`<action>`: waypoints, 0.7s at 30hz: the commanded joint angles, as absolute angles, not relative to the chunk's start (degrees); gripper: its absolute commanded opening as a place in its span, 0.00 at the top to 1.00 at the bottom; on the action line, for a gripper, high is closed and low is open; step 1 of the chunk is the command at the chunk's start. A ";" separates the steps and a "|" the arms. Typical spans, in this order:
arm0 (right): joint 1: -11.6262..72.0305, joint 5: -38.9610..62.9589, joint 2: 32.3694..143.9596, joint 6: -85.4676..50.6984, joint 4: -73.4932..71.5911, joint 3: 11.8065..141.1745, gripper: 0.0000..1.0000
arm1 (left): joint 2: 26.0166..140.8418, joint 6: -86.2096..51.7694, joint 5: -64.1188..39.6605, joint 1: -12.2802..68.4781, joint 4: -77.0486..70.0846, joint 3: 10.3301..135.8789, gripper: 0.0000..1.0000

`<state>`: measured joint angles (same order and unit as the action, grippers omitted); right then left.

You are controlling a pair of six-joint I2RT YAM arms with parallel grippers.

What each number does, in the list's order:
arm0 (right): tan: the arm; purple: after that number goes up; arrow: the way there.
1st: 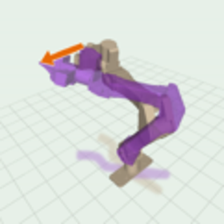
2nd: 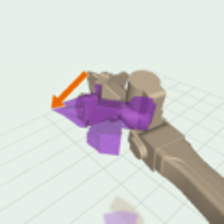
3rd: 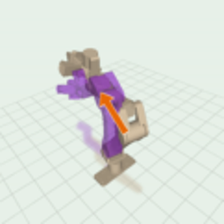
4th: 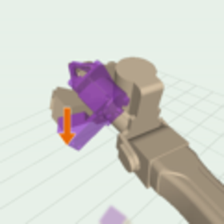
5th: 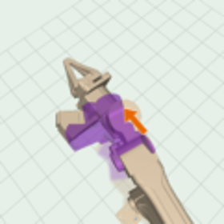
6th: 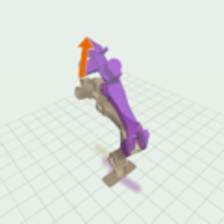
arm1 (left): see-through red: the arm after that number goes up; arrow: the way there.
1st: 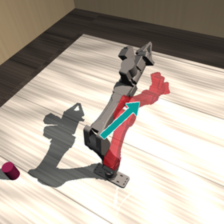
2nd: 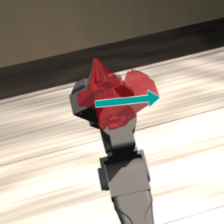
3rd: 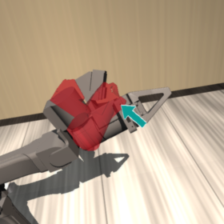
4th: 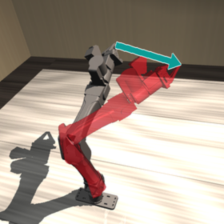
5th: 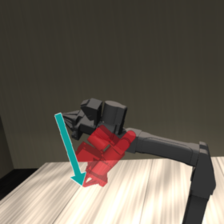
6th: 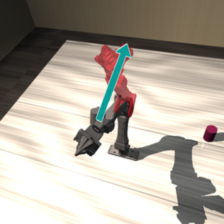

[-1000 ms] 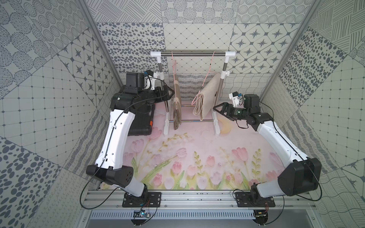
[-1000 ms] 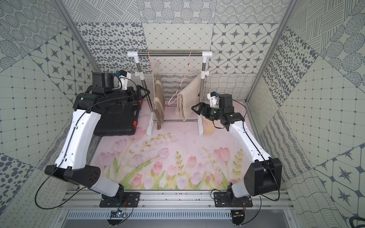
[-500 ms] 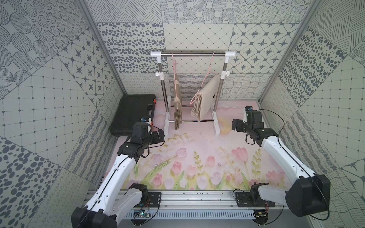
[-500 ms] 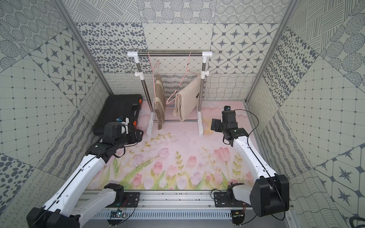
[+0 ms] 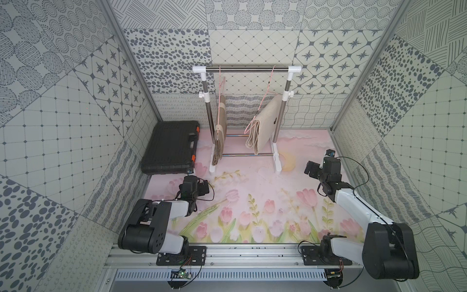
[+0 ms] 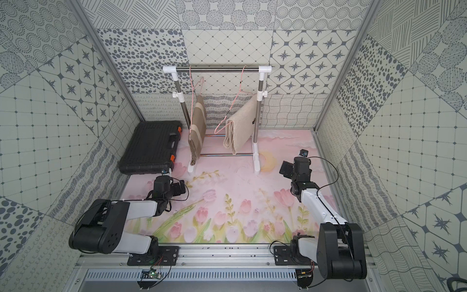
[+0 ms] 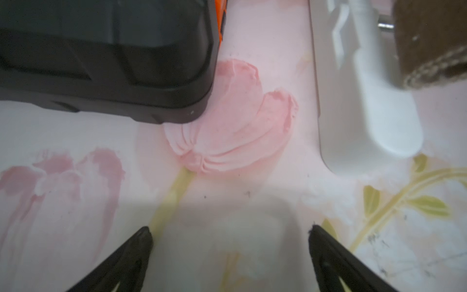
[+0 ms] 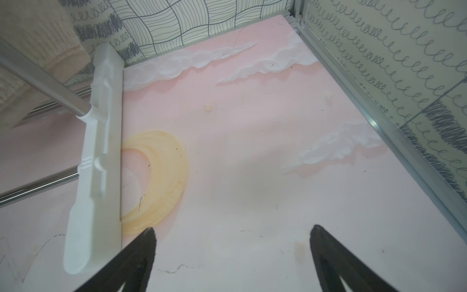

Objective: Hang the scarf on the hanger
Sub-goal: Reset both arms

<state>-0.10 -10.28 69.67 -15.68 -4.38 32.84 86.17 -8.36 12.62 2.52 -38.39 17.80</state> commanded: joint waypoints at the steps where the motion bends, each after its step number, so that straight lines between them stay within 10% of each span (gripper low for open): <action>1: -1.19 -13.16 69.32 -13.23 -25.98 24.95 0.03 | 89.33 -7.50 11.05 1.76 -60.53 16.72 0.01; 7: -1.78 -13.00 81.80 -11.48 -51.05 18.46 0.03 | 90.51 -5.53 10.19 2.01 -57.79 19.38 0.01; 21: 2.81 -9.24 89.10 -3.85 -51.71 21.80 0.03 | 90.44 -5.28 10.98 2.52 -54.07 21.18 0.01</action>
